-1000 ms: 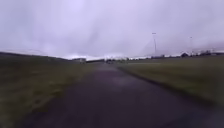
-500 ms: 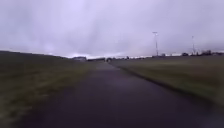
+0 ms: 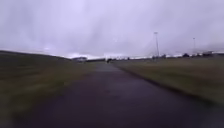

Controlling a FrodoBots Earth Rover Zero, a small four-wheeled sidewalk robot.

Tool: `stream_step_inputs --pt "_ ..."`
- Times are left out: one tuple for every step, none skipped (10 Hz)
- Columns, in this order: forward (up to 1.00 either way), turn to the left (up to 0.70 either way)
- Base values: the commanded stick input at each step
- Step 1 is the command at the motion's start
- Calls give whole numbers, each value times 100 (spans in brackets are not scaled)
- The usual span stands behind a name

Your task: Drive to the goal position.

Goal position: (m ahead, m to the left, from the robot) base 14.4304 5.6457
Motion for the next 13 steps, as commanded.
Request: stream_step_inputs --pt "100 3" --pt "100 3" --pt "100 3" --pt "100 3" --pt "100 3" --pt "100 0" --pt "100 0" --pt "100 0" --pt "100 2" --pt "100 40" --pt "100 40" --pt "100 36" --pt "100 21"
